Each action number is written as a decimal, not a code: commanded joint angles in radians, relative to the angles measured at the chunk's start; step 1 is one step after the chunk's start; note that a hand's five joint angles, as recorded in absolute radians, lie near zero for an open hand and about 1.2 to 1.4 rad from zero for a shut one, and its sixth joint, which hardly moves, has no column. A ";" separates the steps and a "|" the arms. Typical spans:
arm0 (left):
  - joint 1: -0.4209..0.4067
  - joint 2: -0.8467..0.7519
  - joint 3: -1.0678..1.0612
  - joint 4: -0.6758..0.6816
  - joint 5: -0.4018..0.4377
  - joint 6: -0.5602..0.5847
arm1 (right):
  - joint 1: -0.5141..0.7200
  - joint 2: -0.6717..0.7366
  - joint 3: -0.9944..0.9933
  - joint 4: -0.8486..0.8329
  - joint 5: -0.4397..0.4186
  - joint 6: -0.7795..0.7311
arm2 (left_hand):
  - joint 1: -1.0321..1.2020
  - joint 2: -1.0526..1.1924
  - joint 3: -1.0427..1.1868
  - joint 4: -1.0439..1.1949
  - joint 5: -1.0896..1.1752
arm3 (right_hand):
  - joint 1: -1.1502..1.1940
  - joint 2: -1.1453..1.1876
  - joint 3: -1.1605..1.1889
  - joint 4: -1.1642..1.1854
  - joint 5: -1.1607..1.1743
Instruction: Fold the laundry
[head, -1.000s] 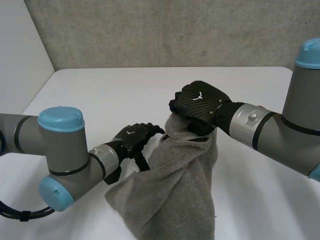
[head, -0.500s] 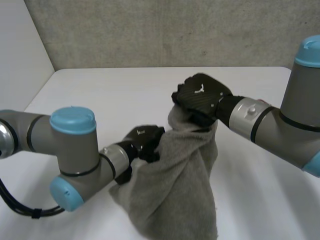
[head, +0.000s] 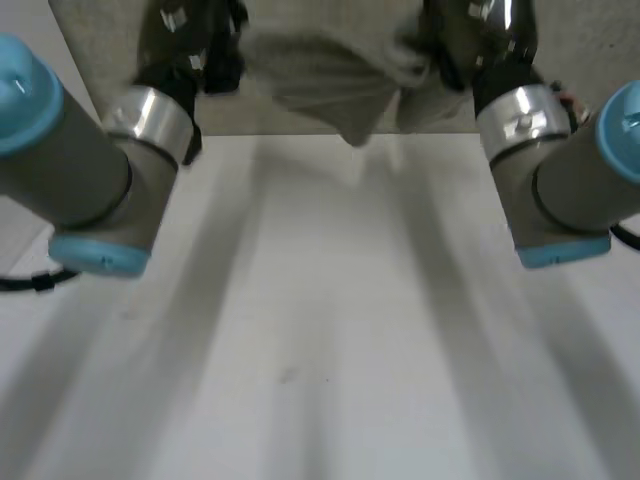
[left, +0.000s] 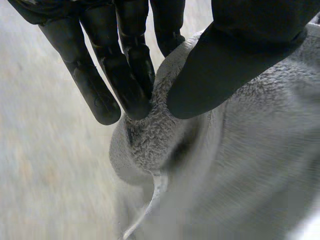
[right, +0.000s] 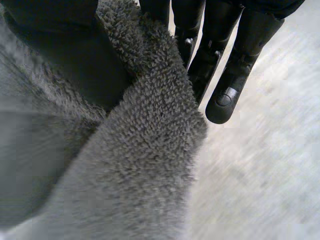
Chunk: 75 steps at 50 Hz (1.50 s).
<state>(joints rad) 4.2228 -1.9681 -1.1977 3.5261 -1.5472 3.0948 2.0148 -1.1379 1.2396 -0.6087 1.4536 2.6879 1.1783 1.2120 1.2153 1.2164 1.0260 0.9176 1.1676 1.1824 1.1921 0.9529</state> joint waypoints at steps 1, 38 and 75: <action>-0.003 -0.017 -0.300 0.001 0.006 0.019 | -0.007 0.053 0.127 0.265 -0.021 0.000 | 0.218 0.184 0.181 0.180 0.196 | 0.479 0.229 0.214 0.204 0.269; -0.006 0.351 -0.735 -0.024 0.010 0.191 | -0.209 -0.043 0.098 0.758 -0.235 -0.155 | 0.218 0.184 0.181 0.180 0.196 | -0.463 -0.713 -0.727 -0.737 -0.672; 0.006 0.353 -0.778 -0.021 0.010 0.186 | -0.226 0.523 -0.380 0.770 -0.260 -0.385 | 0.218 0.184 0.181 0.180 0.196 | -0.307 -0.557 -0.572 -0.582 -0.517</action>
<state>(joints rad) 4.2275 -1.6139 -1.9655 3.5032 -1.5370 3.2814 1.7988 -0.6632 0.9016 0.1562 1.1687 2.3021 1.1785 1.2127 1.2155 1.2169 1.0275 0.4349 0.5109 0.5173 0.5157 0.3302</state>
